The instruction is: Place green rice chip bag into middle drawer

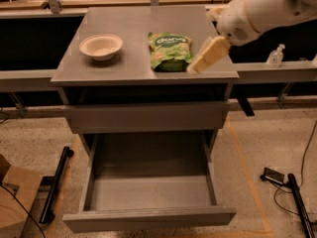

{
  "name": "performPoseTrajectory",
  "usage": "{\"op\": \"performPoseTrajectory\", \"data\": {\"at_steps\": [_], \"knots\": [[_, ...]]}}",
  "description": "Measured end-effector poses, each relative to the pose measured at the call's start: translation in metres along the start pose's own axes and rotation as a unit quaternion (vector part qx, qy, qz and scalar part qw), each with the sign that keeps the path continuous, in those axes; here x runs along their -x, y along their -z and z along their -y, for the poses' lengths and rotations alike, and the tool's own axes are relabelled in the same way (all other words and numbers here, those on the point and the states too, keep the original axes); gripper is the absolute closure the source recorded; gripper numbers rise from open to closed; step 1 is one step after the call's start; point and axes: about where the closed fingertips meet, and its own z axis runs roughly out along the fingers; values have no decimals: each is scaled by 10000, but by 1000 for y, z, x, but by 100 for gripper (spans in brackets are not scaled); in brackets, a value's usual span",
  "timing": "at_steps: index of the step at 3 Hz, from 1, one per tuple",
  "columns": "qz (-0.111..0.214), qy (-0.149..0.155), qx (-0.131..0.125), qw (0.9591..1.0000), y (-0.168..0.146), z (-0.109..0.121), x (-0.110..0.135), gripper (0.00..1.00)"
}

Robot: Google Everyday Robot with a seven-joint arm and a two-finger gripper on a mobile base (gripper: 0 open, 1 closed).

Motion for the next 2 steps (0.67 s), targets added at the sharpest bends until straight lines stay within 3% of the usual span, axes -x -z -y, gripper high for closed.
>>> {"op": "performPoseTrajectory", "data": {"at_steps": [1,2], "knots": [[395,-388,-104,9984,-68,39,14,0],[361,-1021,-72,9941,-128,58,7,0]]}}
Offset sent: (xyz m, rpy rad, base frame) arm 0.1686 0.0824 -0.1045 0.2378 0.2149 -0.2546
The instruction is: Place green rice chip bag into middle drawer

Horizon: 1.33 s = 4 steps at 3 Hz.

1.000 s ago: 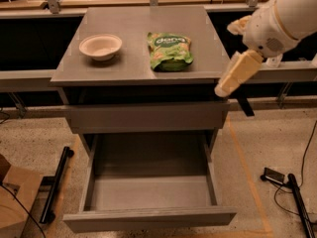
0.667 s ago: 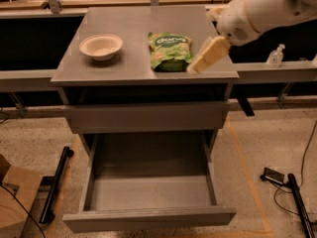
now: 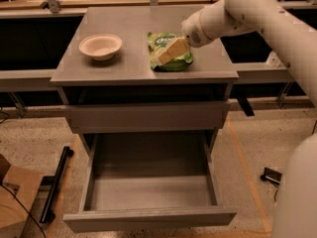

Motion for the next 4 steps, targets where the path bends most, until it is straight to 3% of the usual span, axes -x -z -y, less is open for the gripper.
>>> {"op": "performPoseTrajectory", "data": {"at_steps": [1,2,3,4], "knots": [[-182,-682,-28,9975,-37,18,-23,0],[-317,-1137,-59,9930,-55,30,-44,0],[-226,-1327,-95,9909,-54,40,-50,18],[-109,-1063,-200,9941,-38,42,-34,42]]}}
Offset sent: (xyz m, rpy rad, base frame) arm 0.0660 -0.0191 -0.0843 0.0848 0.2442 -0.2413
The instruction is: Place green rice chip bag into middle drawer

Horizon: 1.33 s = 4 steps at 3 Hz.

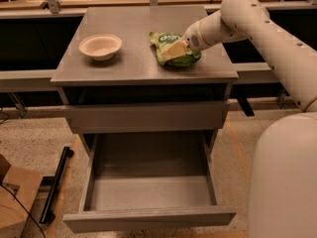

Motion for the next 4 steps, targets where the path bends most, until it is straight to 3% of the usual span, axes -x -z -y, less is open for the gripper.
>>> {"op": "performPoseTrajectory", "data": {"at_steps": [1,2,3,4], "knots": [[85,485,-29,9988,19,-16,18,65],[56,850,121,9963,25,-39,21,88],[-9,946,486,9943,16,-66,10,100],[127,966,712,9927,20,-84,8,100]]}}
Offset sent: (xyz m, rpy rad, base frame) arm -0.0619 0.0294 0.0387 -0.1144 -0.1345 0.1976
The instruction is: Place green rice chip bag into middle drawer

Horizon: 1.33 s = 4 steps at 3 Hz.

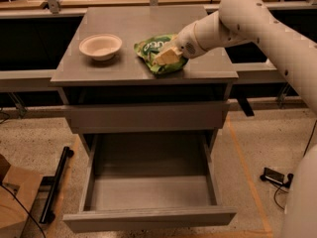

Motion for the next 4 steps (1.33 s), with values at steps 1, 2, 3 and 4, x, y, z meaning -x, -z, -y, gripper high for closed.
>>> {"op": "performPoseTrajectory", "data": {"at_steps": [1,2,3,4], "knots": [[288,611,223,9975,50,-25,39,100],[426,1423,664,9867,120,-72,70,100],[514,1929,1170,9729,177,-128,82,100],[354,2245,1635,9600,193,-184,77,100]]}}
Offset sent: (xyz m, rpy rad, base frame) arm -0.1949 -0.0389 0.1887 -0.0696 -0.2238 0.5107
